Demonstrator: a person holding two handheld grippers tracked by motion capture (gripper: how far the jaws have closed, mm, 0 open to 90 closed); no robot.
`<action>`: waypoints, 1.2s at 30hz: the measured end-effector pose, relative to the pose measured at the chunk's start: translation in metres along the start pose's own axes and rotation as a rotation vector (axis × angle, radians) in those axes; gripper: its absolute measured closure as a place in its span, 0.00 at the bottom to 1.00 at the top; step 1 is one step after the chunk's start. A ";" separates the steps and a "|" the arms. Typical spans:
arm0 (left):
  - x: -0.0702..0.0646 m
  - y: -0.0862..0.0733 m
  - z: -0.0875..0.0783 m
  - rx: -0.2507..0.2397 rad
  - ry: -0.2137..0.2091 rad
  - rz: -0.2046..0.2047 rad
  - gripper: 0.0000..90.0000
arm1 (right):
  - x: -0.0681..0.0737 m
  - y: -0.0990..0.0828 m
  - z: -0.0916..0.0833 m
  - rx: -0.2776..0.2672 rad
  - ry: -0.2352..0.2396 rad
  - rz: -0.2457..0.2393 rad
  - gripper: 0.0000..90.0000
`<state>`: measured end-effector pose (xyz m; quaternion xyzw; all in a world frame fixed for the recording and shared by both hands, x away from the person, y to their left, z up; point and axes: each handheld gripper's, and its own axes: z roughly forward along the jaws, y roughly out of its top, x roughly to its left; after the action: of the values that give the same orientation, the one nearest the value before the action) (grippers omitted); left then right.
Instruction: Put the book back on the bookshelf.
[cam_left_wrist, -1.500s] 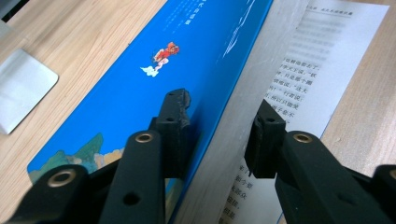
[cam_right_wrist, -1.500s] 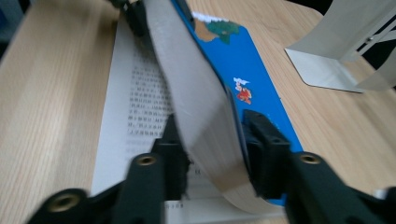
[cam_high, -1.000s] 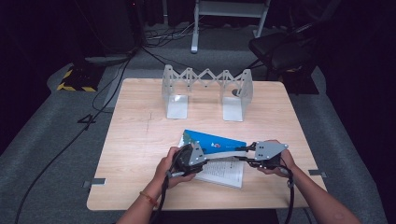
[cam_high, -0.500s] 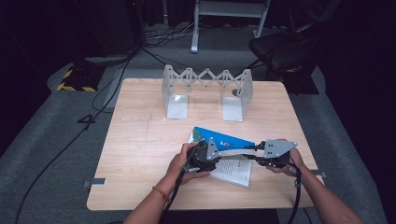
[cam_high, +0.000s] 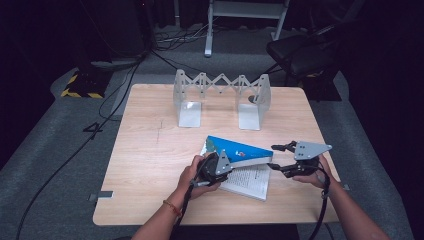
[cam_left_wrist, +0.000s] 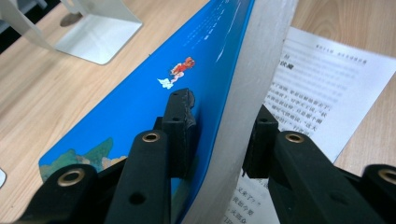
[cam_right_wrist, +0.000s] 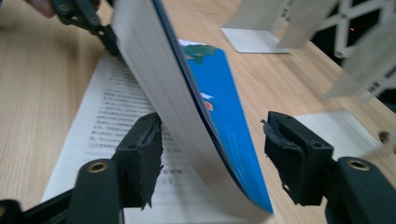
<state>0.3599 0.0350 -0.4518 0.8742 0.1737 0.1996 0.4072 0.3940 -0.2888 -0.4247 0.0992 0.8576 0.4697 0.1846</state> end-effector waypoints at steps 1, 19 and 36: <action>0.001 0.000 -0.001 -0.007 -0.001 -0.004 0.77 | -0.006 -0.004 -0.004 -0.012 -0.022 0.030 0.42; 0.022 -0.007 -0.018 -0.148 -0.060 -0.135 0.78 | -0.035 -0.059 0.039 0.181 -0.041 0.256 0.46; 0.026 -0.005 -0.037 -0.307 -0.155 -0.230 0.79 | -0.018 -0.002 0.004 -0.176 -0.037 0.196 0.66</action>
<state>0.3633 0.0736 -0.4288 0.7890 0.2078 0.1081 0.5680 0.4122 -0.2929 -0.4248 0.1747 0.7958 0.5568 0.1618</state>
